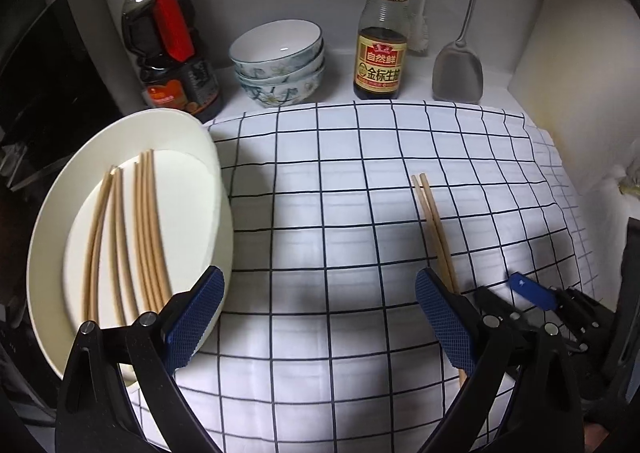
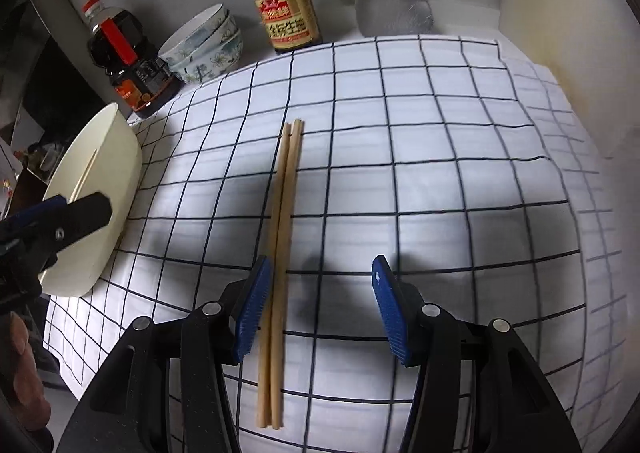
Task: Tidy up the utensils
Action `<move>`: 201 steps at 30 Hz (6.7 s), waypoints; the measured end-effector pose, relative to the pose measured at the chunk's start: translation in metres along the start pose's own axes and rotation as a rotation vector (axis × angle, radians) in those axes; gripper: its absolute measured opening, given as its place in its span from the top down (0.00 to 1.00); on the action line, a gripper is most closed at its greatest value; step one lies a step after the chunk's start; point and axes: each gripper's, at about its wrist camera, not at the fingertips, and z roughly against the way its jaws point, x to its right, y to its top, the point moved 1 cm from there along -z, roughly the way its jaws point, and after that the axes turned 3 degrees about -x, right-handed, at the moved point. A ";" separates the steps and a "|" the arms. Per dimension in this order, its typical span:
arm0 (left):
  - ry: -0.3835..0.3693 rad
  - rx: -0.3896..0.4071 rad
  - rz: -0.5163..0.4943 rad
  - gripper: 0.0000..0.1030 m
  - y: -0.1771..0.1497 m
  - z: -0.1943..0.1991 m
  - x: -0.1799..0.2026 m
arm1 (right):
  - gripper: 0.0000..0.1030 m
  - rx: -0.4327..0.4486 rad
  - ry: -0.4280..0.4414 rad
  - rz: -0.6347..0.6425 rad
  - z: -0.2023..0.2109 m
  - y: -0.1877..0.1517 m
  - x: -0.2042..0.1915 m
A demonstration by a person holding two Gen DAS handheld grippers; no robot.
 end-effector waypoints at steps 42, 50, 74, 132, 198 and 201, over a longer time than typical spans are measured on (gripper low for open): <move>-0.063 -0.009 -0.031 0.08 -0.021 -0.017 0.025 | 0.94 0.049 -0.116 0.159 -0.012 -0.012 -0.002; -0.065 -0.027 -0.044 0.08 -0.026 -0.037 0.047 | 0.94 0.060 -0.111 0.101 -0.003 -0.019 0.024; -0.055 -0.015 -0.106 0.79 -0.045 -0.062 0.100 | 0.94 0.085 -0.119 0.052 0.007 -0.026 0.051; 0.026 -0.011 0.350 0.93 -0.028 0.007 -0.244 | 0.94 0.098 0.191 0.415 -0.015 0.079 -0.300; 0.234 0.114 0.401 0.08 -0.043 0.141 -0.196 | 0.53 0.124 0.167 0.408 0.099 0.048 -0.251; 0.237 0.114 0.402 0.08 -0.044 0.142 -0.196 | 0.53 0.125 0.166 0.406 0.100 0.047 -0.252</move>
